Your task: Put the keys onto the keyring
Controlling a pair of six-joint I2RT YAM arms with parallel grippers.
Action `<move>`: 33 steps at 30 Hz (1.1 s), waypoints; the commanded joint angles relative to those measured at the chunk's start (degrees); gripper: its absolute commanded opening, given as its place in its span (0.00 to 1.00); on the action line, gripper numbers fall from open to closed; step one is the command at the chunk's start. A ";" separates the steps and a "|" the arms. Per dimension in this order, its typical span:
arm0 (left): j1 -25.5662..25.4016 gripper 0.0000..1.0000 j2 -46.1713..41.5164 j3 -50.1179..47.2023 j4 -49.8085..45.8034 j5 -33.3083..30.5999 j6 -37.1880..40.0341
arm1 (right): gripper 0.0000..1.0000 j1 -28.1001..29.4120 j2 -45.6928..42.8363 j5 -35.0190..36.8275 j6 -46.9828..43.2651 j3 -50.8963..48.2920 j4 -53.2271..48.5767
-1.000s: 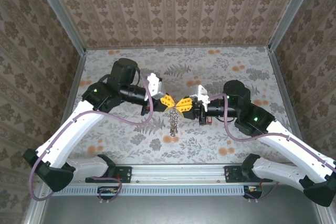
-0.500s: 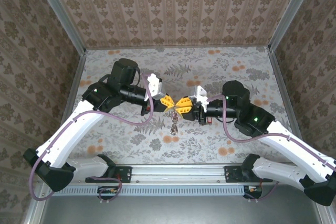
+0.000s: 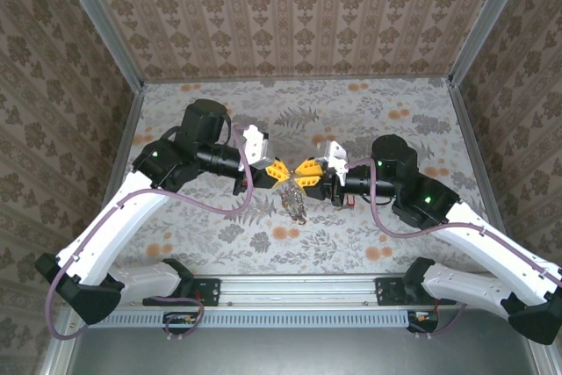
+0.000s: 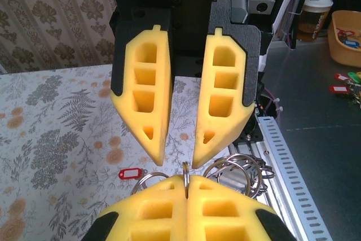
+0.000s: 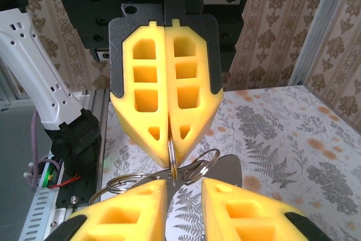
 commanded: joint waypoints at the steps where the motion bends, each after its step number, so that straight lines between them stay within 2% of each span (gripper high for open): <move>1: -0.32 0.00 -1.48 0.71 -0.21 2.23 1.79 | 0.26 0.48 0.55 0.21 -0.95 1.67 0.42; 10: -0.69 0.00 -0.25 1.81 -0.49 2.39 2.01 | 0.26 1.06 1.49 -2.66 -1.50 2.36 0.80; 15: -1.33 0.00 0.30 2.28 -0.80 1.54 2.22 | 0.18 1.23 1.83 -2.93 -1.87 2.86 0.80; 19: -1.77 0.00 0.56 2.81 -1.31 0.84 2.16 | 0.00 1.23 2.54 -1.86 -2.35 3.34 0.34; 24: -1.29 0.00 -0.92 1.39 0.37 -0.15 0.71 | 0.00 1.12 0.24 -0.90 -2.55 0.97 2.62; 27: 1.01 0.12 -3.36 -2.56 5.42 2.10 -2.92 | 0.00 0.60 -2.39 -2.18 -1.00 -1.83 6.80; 33: 1.91 0.21 -6.15 -8.80 16.29 4.11 -9.33 | 0.00 -1.57 -4.12 -7.34 7.44 -6.04 19.16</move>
